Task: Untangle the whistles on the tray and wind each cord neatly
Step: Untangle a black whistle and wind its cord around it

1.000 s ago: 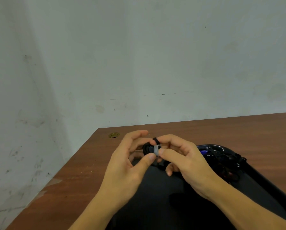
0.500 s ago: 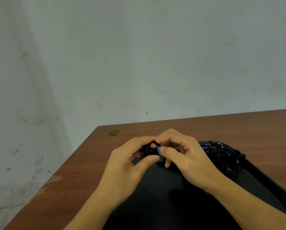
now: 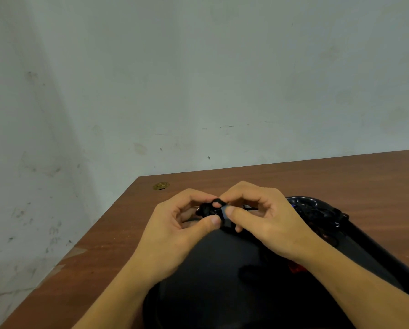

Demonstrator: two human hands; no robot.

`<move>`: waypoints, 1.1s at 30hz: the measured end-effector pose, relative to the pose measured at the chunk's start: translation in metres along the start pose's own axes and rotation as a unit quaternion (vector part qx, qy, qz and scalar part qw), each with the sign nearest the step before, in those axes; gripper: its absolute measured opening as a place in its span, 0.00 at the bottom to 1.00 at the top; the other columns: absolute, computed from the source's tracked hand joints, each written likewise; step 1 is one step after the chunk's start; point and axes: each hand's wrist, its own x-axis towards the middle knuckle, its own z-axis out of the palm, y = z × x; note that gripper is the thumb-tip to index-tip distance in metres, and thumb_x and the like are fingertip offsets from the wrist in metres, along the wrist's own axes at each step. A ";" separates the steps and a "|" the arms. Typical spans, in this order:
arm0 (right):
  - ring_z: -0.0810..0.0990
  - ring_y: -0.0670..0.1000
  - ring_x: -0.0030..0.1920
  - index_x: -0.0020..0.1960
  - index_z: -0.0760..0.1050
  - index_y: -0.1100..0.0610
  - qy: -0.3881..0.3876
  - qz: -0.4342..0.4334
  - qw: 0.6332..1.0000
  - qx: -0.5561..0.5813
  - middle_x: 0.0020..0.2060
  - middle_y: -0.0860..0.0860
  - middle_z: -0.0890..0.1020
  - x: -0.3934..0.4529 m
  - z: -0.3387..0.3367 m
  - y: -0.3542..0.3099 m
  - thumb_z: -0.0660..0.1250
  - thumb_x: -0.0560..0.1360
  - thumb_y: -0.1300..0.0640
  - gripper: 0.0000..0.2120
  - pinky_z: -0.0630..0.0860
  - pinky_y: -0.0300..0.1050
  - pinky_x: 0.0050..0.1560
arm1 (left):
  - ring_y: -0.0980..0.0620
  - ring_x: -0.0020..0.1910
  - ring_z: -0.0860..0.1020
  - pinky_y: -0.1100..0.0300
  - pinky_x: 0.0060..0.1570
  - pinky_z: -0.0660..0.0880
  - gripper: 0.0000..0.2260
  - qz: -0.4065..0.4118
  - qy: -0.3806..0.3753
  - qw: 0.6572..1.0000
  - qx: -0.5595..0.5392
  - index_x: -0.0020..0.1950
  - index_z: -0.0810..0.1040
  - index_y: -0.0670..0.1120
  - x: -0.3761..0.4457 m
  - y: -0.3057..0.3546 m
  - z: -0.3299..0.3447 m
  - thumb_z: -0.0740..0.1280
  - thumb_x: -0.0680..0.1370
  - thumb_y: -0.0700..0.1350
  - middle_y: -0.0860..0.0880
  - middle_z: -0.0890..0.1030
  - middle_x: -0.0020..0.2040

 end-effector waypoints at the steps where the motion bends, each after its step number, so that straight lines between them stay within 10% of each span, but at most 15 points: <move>1: 0.83 0.47 0.45 0.52 0.84 0.54 -0.003 0.005 1.000 0.011 0.46 0.45 0.82 0.000 0.000 -0.001 0.69 0.78 0.65 0.09 0.79 0.41 0.41 | 0.46 0.51 0.84 0.49 0.54 0.81 0.10 -0.001 0.000 1.000 -0.011 0.53 0.83 0.50 0.000 0.000 0.000 0.75 0.73 0.40 0.48 0.85 0.50; 11: 0.83 0.47 0.51 0.57 0.83 0.49 0.016 0.007 0.997 -0.081 0.49 0.43 0.84 0.000 0.004 0.005 0.68 0.80 0.59 0.10 0.81 0.50 0.54 | 0.51 0.47 0.85 0.59 0.49 0.82 0.10 -0.013 0.040 0.999 0.007 0.51 0.82 0.46 0.001 -0.003 0.003 0.73 0.74 0.34 0.51 0.85 0.46; 26: 0.84 0.45 0.43 0.50 0.85 0.49 0.061 0.022 0.997 -0.037 0.42 0.44 0.86 0.002 0.004 0.000 0.72 0.76 0.59 0.07 0.79 0.37 0.43 | 0.44 0.40 0.84 0.58 0.44 0.81 0.08 0.004 0.027 0.997 -0.072 0.49 0.81 0.42 0.004 -0.007 0.003 0.71 0.75 0.31 0.45 0.84 0.45; 33: 0.82 0.45 0.36 0.42 0.86 0.54 -0.003 0.118 0.979 0.164 0.39 0.53 0.86 0.003 -0.002 0.001 0.76 0.66 0.57 0.05 0.79 0.38 0.36 | 0.38 0.45 0.84 0.52 0.49 0.82 0.07 -0.034 -0.062 0.988 -0.140 0.52 0.79 0.40 0.002 -0.008 -0.005 0.70 0.76 0.31 0.44 0.82 0.49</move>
